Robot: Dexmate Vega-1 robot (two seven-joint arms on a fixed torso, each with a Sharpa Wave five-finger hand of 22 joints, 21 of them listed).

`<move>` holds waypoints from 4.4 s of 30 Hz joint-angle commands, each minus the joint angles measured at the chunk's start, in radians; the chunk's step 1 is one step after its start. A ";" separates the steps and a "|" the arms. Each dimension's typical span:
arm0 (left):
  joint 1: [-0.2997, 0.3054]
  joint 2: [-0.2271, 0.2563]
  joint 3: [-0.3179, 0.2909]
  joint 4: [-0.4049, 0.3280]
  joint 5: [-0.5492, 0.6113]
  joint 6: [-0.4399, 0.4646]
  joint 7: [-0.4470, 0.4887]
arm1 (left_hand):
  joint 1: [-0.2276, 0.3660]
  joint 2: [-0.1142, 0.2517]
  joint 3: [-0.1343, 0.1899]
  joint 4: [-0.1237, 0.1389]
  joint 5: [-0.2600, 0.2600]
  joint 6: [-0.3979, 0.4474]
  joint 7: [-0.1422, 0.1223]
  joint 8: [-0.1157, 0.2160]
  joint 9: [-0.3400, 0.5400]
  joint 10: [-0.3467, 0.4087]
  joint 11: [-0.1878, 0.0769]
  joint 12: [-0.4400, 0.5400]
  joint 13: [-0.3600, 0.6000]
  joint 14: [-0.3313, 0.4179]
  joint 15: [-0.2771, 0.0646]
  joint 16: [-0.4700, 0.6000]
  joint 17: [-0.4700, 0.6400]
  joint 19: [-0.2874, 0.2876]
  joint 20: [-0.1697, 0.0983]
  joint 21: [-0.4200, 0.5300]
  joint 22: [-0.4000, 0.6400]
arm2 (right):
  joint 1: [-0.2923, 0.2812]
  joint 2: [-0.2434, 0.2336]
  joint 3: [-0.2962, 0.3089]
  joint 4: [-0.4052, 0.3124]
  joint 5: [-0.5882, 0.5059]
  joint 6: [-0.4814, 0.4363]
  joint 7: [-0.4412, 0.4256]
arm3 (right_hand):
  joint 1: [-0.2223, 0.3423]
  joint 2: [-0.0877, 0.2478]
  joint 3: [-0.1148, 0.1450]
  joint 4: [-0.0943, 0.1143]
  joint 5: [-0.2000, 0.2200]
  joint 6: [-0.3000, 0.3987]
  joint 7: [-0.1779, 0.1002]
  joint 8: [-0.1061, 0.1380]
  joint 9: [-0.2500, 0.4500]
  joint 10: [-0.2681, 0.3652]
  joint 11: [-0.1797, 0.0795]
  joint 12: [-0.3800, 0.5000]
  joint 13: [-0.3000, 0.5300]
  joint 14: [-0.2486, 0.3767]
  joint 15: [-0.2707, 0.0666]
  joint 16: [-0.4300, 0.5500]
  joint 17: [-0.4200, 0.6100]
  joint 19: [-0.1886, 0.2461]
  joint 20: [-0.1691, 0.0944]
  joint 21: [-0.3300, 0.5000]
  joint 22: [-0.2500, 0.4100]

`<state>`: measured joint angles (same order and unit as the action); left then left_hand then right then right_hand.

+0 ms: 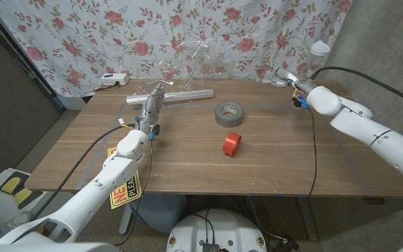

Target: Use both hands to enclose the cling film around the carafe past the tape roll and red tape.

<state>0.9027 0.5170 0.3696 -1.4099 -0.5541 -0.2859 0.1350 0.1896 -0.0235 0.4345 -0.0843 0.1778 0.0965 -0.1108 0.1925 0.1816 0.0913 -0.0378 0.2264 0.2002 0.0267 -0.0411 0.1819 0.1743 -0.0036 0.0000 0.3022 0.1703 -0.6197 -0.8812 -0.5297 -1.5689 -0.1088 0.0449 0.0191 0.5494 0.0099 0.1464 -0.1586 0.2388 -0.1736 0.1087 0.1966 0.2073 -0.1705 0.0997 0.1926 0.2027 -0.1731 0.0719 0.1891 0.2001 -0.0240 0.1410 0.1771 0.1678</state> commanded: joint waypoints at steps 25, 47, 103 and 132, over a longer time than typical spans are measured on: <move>0.024 0.017 -0.003 -0.038 -0.014 0.019 -0.009 | 0.002 0.014 0.003 -0.010 0.003 0.003 -0.003 -0.003 0.000 0.006 0.004 0.001 0.002 -0.005 0.001 0.004 0.003 0.006 0.005 -0.016 0.002 | 0.094 -0.072 0.011 -0.082 -0.233 -0.088 0.042 | 0.025 -0.010 0.001 0.007 -0.004 -0.120 -0.021 0.017 0.003 -0.078 -0.002 0.017 0.004 -0.086 0.002 0.016 0.002 0.027 0.022 0.015 0.002; -0.027 -0.002 0.015 0.026 -0.010 0.010 -0.043 | 0.004 0.021 0.005 -0.013 0.003 0.005 -0.004 -0.003 0.000 0.007 0.007 0.000 0.002 -0.005 0.001 0.004 0.003 0.009 0.006 -0.026 0.002 | 0.138 -0.093 0.015 -0.108 -0.338 -0.136 0.069 | 0.021 -0.014 -0.006 0.016 -0.007 -0.094 -0.032 0.025 0.004 -0.051 -0.011 0.027 0.005 -0.069 -0.007 0.023 0.003 0.048 0.030 0.018 0.002; 0.001 0.013 0.000 -0.007 -0.016 0.015 -0.023 | 0.005 0.032 0.007 -0.023 0.002 0.003 0.003 -0.004 0.000 0.009 0.005 -0.002 0.003 -0.005 0.000 0.003 0.002 0.018 0.005 -0.049 0.002 | 0.203 -0.093 0.029 -0.013 -0.322 -0.165 0.038 | -0.038 -0.035 -0.043 0.046 -0.009 0.030 -0.070 0.057 0.006 0.022 -0.026 0.045 0.005 -0.033 -0.017 0.034 0.006 0.063 0.060 0.014 0.002; 0.011 0.002 0.003 -0.026 0.003 -0.010 -0.006 | 0.004 0.036 0.007 -0.028 0.001 0.014 0.003 -0.001 0.000 0.034 0.002 0.007 0.003 0.002 -0.004 0.005 0.002 0.026 0.005 -0.061 0.003 | 0.244 -0.081 0.038 0.116 -0.182 -0.140 0.044 | -0.068 -0.043 -0.062 0.058 -0.008 0.053 -0.168 0.054 0.010 0.033 -0.027 0.039 0.006 -0.014 0.018 0.036 0.008 0.079 0.072 0.013 0.004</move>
<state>0.9067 0.5237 0.3714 -1.4271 -0.5544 -0.2878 0.1242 0.1924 0.0081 0.4385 -0.1078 0.1778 0.1019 -0.1054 0.1876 0.1817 0.1163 -0.0339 0.2263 0.2003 0.0267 -0.0411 0.1819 0.1743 0.0144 0.0072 0.2439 0.1699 -0.3895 -0.9569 -0.4926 -1.4909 -0.3359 -0.1033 0.0578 0.4908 -0.0352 0.0881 -0.1005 0.2311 -0.1213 -0.0474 0.2478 0.2118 -0.1399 0.0692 0.2344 0.2077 -0.1692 0.0827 0.2269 0.2068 0.0620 0.2090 0.1926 0.1702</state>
